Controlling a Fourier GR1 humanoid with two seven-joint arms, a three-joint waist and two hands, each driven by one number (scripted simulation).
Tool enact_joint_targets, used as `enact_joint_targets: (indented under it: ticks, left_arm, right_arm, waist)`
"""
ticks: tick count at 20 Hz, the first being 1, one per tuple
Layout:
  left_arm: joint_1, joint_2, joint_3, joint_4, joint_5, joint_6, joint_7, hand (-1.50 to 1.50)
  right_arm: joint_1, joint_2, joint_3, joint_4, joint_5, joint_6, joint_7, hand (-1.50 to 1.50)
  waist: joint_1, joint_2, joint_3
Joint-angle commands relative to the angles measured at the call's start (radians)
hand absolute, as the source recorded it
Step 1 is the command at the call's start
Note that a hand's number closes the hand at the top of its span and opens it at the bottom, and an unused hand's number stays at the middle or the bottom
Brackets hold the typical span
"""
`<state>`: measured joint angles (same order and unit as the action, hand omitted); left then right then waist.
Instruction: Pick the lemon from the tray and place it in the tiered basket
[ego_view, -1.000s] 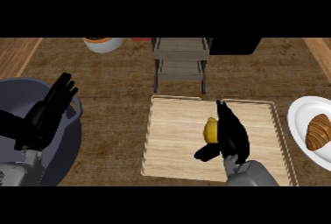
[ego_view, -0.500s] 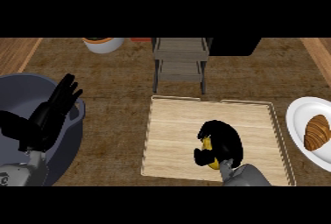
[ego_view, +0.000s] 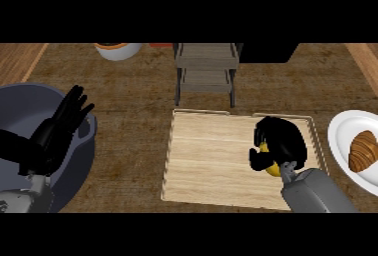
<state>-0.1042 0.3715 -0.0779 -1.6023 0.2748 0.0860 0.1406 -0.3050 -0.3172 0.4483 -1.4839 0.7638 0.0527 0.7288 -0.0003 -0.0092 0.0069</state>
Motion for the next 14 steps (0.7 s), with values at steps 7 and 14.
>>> enact_joint_targets:
  ticks: [7,14]
  left_arm:
    - [0.056,-0.009,-0.027,0.016,-0.003,-0.002,0.039,0.00]
    - [0.029,0.022,0.011,0.009,0.021,-0.030,0.051,0.00]
  right_arm:
    - [-0.248,-0.485,-0.375,0.059,-0.240,0.103,-0.615,1.50]
    - [-0.395,-0.526,-0.660,0.181,-0.586,0.233,-0.836,1.50]
  waist:
    - [0.018,0.018,-0.002]
    - [0.013,0.011,-0.005]
